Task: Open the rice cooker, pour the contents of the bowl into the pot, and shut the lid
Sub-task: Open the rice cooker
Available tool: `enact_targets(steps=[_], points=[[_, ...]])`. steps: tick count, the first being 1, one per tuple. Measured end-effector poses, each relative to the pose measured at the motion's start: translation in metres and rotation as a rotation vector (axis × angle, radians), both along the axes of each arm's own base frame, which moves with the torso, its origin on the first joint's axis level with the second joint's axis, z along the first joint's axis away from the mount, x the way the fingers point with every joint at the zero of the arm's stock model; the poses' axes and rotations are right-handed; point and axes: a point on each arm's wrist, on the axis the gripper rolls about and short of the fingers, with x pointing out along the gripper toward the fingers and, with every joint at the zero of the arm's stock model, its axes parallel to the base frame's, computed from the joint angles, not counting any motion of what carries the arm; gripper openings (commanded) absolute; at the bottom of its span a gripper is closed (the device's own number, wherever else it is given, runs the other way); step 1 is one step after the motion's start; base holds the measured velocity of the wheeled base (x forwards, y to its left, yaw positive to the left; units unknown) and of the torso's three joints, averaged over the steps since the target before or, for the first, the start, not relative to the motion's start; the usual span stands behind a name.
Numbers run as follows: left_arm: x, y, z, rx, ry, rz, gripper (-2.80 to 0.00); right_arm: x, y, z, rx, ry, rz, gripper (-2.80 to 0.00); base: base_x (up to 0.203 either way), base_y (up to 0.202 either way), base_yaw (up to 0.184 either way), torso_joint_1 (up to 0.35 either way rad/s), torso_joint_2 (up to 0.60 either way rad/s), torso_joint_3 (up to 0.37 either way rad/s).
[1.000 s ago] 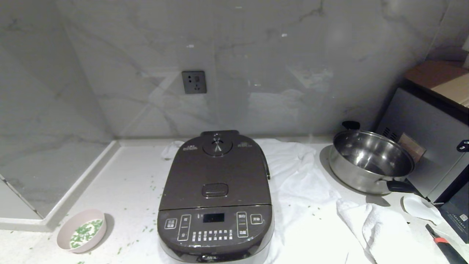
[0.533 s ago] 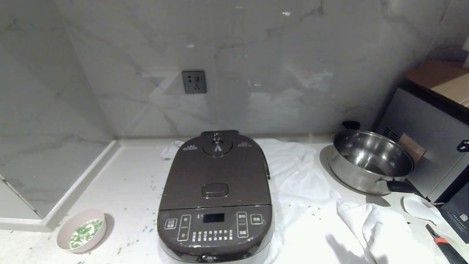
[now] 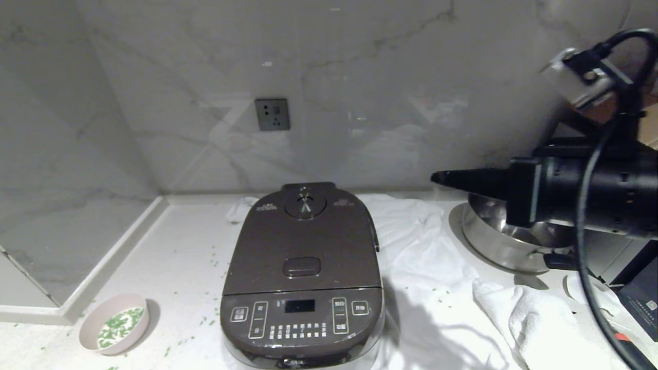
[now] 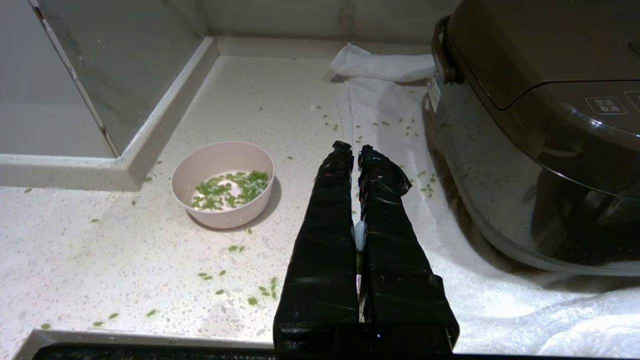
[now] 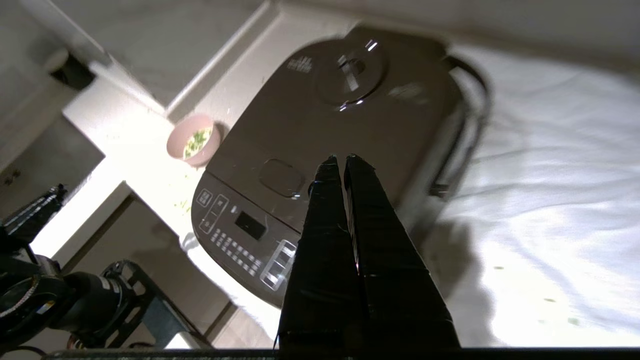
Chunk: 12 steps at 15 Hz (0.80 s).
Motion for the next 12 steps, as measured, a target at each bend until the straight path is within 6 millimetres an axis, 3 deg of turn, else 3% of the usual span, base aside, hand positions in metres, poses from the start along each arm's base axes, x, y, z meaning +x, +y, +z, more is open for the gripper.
enact_targets(steps=[4, 7, 12], points=[[0.000, 0.000, 0.000, 0.000, 0.000, 0.000, -2.80, 0.018, 0.061, -0.029, -0.026, 0.156, 0.050, -2.80, 0.000, 0.000, 0.000, 0.000, 0.00, 0.000], [0.000, 0.000, 0.000, 0.000, -0.001, 0.000, -2.80, 0.026, 0.081, -0.050, 0.014, 0.318, 0.133, -2.80, 0.000, 0.000, 0.000, 0.000, 0.00, 0.000], [0.000, 0.000, 0.000, 0.000, 0.000, 0.000, -2.80, 0.045, 0.104, -0.068, -0.006, 0.377, 0.173, -2.80, 0.000, 0.000, 0.000, 0.000, 0.00, 0.000]])
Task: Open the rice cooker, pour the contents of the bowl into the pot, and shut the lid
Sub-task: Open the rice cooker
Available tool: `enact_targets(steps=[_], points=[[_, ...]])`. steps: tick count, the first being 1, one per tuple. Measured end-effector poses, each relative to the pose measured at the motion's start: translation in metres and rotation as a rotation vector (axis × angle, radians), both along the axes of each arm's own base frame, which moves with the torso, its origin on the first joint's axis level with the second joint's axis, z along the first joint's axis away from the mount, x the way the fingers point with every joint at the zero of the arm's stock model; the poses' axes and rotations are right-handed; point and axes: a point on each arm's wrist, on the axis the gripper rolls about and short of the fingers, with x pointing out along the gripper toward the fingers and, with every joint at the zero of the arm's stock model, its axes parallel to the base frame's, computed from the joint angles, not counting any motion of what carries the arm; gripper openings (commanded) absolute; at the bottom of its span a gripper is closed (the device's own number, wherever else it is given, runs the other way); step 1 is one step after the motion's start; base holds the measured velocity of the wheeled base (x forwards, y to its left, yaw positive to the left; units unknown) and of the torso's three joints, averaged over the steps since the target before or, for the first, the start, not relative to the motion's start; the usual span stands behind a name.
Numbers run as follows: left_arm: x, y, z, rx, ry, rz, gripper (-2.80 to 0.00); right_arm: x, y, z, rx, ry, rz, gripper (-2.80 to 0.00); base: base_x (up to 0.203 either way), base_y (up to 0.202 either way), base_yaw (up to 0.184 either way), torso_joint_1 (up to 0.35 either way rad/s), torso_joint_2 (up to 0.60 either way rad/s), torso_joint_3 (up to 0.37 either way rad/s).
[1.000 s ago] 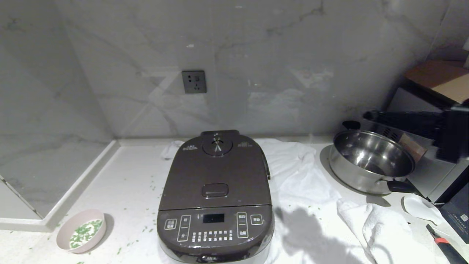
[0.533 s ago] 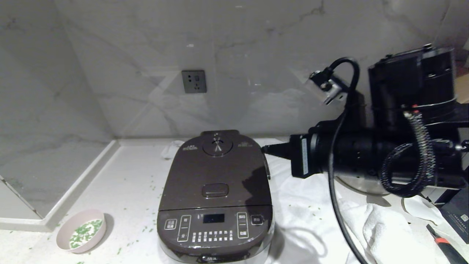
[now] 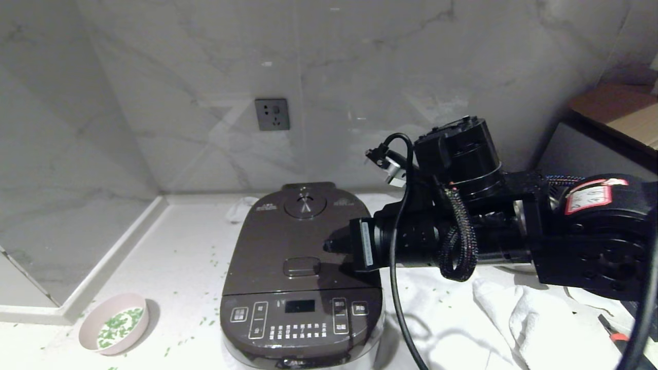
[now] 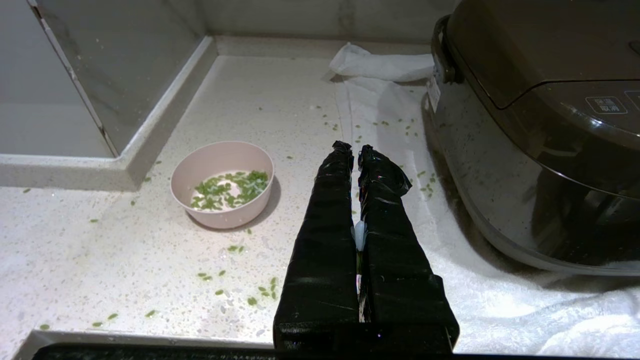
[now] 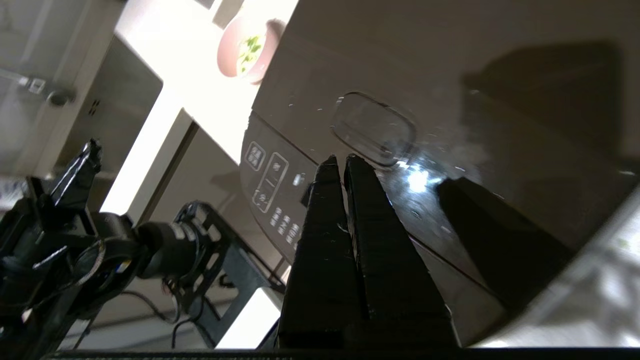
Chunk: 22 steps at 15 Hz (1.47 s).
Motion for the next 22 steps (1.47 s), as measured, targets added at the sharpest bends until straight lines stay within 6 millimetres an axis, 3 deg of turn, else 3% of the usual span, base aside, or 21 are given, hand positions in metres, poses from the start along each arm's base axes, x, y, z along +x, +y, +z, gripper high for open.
enact_targets(steps=[11, 22], points=[[0.000, 0.000, 0.000, 0.000, 0.000, 0.000, -2.80, 0.034, 0.036, -0.043, -0.038, 0.059, 0.031, -2.80, 0.000, 0.000, 0.000, 0.000, 0.00, 0.000], [0.000, 0.000, 0.000, 0.000, 0.000, 0.000, -2.80, 0.034, 0.044, -0.060, -0.066, 0.093, 0.041, -2.80, 0.000, 0.000, 0.000, 0.000, 0.00, 0.000]])
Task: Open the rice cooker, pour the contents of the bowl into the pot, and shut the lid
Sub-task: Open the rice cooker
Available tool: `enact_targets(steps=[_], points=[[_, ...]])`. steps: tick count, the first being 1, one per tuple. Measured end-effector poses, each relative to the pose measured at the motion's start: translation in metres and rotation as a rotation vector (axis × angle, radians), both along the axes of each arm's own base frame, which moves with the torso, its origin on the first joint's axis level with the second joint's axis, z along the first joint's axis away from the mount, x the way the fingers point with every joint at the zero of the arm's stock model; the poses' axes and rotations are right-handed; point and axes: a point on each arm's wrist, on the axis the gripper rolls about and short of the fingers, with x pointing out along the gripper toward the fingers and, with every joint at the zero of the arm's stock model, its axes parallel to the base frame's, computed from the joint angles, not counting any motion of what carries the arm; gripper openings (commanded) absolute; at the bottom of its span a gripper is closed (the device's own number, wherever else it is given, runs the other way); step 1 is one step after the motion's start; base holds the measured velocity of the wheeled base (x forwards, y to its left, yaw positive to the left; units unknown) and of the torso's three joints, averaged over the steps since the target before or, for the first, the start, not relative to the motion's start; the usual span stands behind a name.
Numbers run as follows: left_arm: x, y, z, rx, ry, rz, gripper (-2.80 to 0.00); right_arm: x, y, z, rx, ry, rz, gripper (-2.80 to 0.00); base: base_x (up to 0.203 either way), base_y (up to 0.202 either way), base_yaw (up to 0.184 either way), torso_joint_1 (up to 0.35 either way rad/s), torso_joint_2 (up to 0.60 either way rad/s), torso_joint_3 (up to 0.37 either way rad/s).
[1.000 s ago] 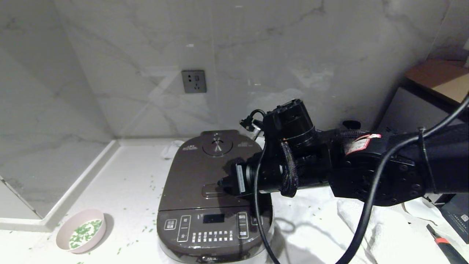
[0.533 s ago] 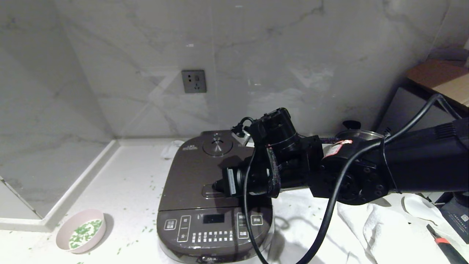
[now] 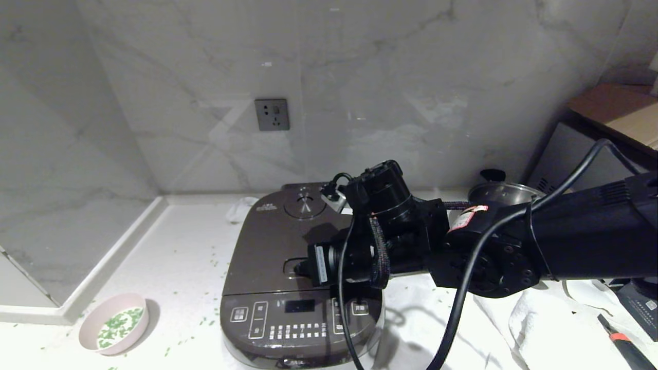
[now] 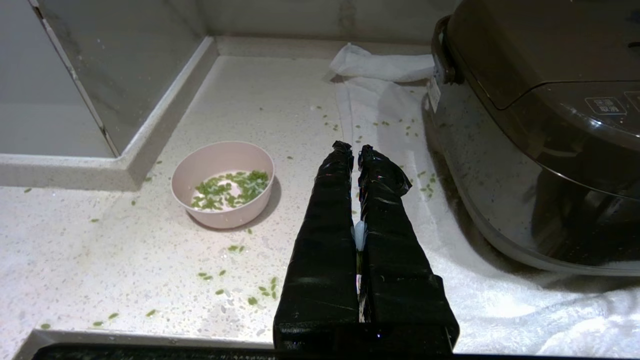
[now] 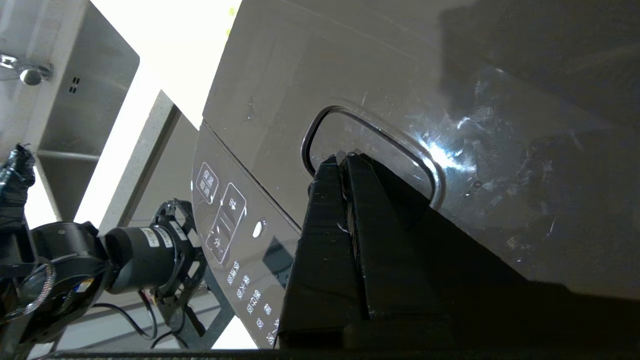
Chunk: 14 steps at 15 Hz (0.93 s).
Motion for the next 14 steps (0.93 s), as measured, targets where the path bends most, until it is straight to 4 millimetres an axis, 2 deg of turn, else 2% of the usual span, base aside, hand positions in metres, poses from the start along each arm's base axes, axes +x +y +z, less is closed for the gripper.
enact_targets(steps=[4, 7, 9, 14], points=[[0.000, 0.000, 0.000, 0.000, 0.000, 0.000, -2.80, -0.002, -0.001, -0.005, -0.003, 0.001, 0.001, -2.80, 0.000, 0.000, 0.000, 0.000, 0.00, 0.000], [0.000, 0.000, 0.000, 0.000, 0.000, -0.001, -2.80, -0.003, -0.002, 0.004, 0.006, -0.021, -0.003, -2.80, 0.000, 0.000, 0.000, 0.000, 0.00, 0.000], [0.000, 0.000, 0.000, 0.000, 0.000, 0.000, -2.80, -0.010, -0.004, 0.021, 0.025, -0.069, -0.006, -2.80, 0.000, 0.000, 0.000, 0.000, 0.00, 0.000], [0.000, 0.000, 0.000, 0.000, 0.000, 0.000, -2.80, -0.048, -0.003, 0.074, 0.090, -0.268, 0.036, -2.80, 0.000, 0.000, 0.000, 0.000, 0.00, 0.000]])
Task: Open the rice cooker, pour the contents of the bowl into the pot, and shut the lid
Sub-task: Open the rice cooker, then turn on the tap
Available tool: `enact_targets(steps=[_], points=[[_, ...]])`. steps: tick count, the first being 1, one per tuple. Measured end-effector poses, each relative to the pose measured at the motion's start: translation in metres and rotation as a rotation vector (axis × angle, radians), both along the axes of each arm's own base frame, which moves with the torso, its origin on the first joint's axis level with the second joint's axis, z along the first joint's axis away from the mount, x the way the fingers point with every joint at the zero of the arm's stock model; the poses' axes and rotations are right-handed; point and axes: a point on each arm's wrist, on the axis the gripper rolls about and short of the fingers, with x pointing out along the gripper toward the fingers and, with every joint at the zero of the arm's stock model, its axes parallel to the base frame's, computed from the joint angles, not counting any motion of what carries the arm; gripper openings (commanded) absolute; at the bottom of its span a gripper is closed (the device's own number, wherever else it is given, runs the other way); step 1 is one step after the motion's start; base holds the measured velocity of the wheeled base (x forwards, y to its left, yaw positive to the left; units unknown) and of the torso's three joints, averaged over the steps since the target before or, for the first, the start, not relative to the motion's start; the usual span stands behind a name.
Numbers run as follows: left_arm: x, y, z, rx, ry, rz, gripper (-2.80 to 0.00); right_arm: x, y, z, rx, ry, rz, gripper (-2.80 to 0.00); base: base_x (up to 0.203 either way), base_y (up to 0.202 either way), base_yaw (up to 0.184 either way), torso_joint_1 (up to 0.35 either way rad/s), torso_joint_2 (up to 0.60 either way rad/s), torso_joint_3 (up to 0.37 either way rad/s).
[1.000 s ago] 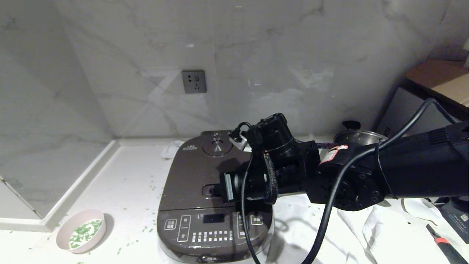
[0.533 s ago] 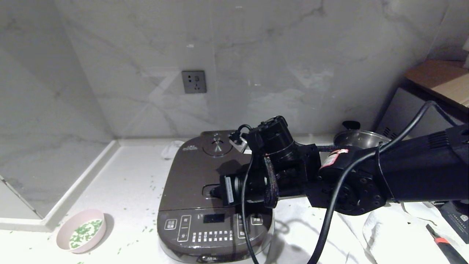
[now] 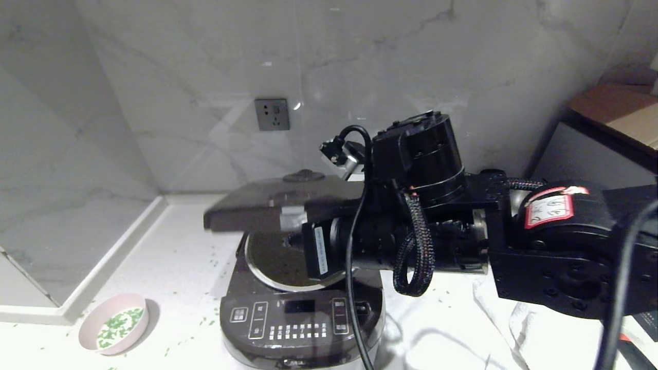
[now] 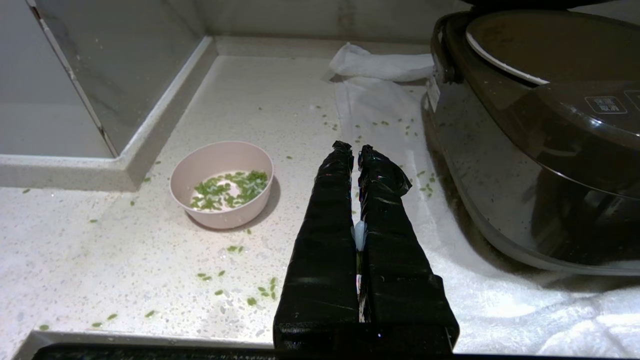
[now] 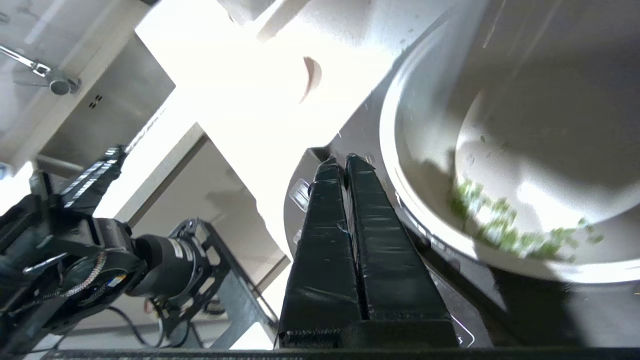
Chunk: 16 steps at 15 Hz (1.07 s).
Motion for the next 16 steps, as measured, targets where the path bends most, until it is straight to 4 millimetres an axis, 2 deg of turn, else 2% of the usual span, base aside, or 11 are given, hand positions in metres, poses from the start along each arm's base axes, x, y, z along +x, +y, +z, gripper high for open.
enact_targets(steps=[5, 8, 13, 16], points=[[0.000, 0.000, 0.000, 0.000, 0.000, 0.000, -2.80, -0.024, -0.010, 0.031, 0.001, -0.168, -0.015, -2.80, 0.000, 0.000, 0.000, 0.000, 0.00, 0.000], [0.000, 0.000, 0.000, 0.000, 0.000, 0.000, -2.80, -0.039, -0.030, 0.046, -0.009, -0.252, -0.057, -2.80, 0.000, 0.000, 0.000, 0.000, 0.00, 0.000], [0.000, 0.000, 0.000, 0.000, 0.000, 0.000, -2.80, -0.069, -0.088, 0.046, -0.117, -0.373, -0.222, -2.80, 0.000, 0.000, 0.000, 0.000, 0.00, 0.000], [0.000, 0.000, 0.000, 0.000, 0.000, 0.000, -2.80, -0.077, -0.136, 0.049, -0.164, -0.448, -0.360, -2.80, 0.000, 0.000, 0.000, 0.000, 0.00, 0.000]])
